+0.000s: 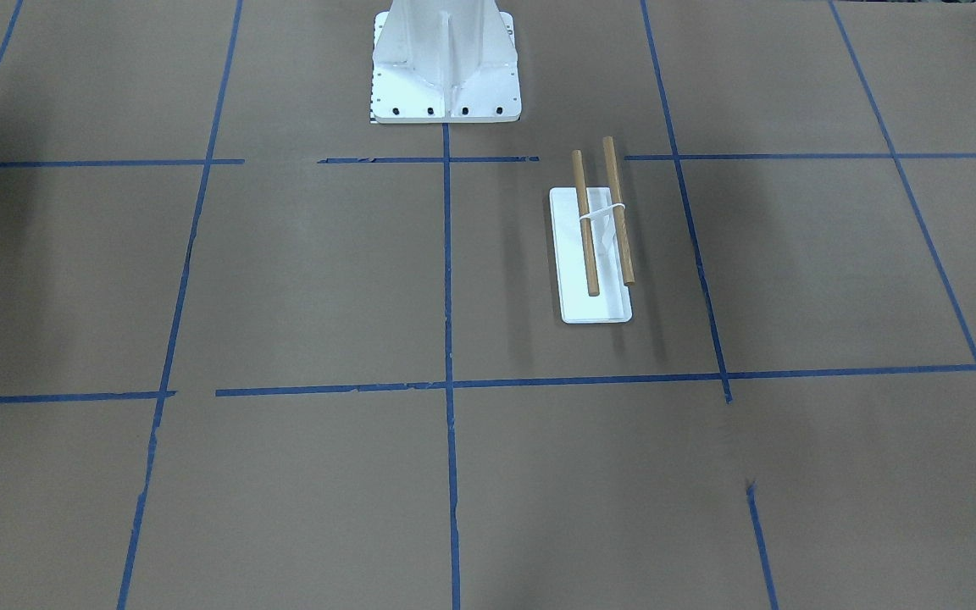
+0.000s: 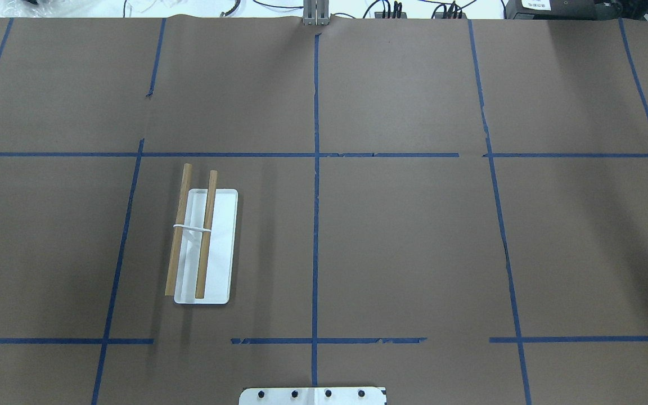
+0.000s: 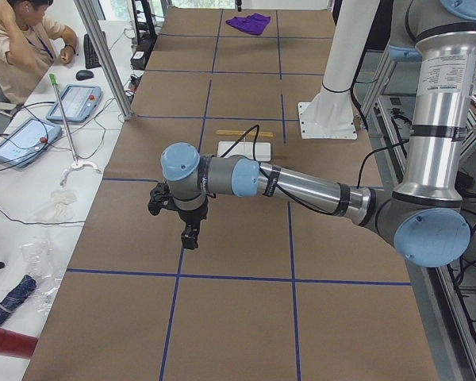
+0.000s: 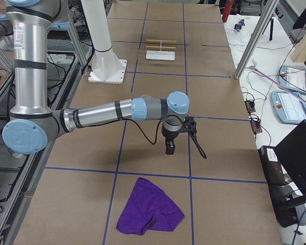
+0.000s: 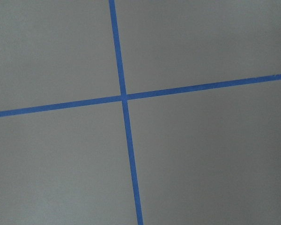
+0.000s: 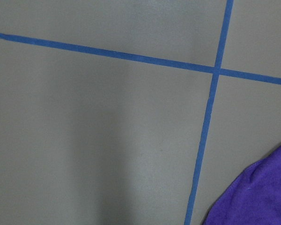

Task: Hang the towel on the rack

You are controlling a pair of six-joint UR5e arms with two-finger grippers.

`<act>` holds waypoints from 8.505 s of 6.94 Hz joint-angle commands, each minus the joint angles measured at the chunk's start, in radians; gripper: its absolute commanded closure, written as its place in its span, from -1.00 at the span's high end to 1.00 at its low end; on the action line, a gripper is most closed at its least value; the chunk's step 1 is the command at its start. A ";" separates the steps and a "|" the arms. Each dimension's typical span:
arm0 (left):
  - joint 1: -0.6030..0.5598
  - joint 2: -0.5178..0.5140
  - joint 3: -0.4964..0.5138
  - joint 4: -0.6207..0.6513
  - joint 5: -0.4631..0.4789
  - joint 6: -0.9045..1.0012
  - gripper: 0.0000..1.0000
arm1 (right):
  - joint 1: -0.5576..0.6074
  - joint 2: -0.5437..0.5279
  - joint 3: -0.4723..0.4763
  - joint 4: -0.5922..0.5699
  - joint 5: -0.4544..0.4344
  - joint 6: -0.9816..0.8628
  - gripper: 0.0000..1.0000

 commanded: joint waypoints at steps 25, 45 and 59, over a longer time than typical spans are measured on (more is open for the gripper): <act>0.002 -0.006 0.053 -0.101 -0.065 0.051 1.00 | 0.143 0.119 -0.869 0.360 -0.167 -0.571 0.40; 0.332 -0.213 0.063 -0.743 -0.352 -0.999 1.00 | -0.525 0.585 0.142 -0.034 0.042 0.539 -1.00; 0.804 -0.616 0.078 -1.006 0.082 -2.322 0.93 | -0.795 0.765 0.153 -0.034 -0.276 0.599 -1.00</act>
